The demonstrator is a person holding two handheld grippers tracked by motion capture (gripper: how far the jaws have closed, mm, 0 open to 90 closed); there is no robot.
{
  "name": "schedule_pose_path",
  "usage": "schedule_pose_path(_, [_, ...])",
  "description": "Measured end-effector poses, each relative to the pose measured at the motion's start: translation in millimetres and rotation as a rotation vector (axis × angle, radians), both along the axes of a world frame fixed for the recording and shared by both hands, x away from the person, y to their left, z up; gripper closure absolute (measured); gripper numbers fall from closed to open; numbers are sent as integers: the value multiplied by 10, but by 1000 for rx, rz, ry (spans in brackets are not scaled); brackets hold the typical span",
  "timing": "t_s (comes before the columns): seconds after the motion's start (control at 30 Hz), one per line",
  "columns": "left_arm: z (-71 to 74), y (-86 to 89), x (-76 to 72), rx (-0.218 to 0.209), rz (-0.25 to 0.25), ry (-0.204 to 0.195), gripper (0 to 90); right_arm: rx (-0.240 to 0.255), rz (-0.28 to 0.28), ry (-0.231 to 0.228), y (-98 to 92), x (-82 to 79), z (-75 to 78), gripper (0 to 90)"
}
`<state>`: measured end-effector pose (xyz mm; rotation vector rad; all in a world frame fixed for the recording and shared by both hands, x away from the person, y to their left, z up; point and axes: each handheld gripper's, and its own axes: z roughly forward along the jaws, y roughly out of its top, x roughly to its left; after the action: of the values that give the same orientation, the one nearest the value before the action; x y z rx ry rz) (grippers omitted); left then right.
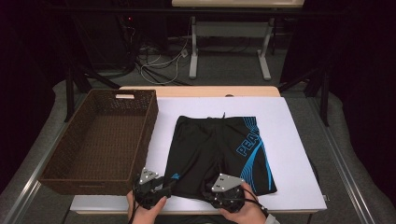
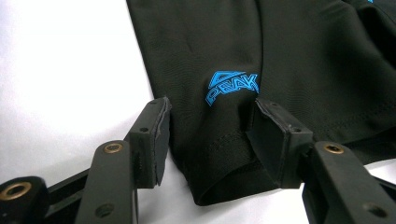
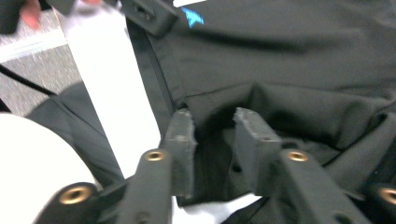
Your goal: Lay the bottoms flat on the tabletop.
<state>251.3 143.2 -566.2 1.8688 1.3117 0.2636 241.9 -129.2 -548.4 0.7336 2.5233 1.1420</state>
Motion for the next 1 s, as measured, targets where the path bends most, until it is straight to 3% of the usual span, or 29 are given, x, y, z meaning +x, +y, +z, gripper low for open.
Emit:
schedule_pose_path(0.1, [0,0,1,-3,1,1,472,-28,10,19,-13,9,-24,850])
schedule_pose_path(0.37, [-1,7,1,-15,5,3,466,-56,39,43,-64,-19,-15,864])
schedule_pose_path(0.77, [3,29,15,-70,7,32,425,-29,-16,70,-330,-113,-9,865])
schedule_pose_path(0.87, [9,24,12,-62,4,37,429,-14,-28,84,-381,-105,-22,865])
schedule_pose_path(1.0, [30,4,-11,-87,2,84,471,-2,-29,91,-409,-96,-26,865])
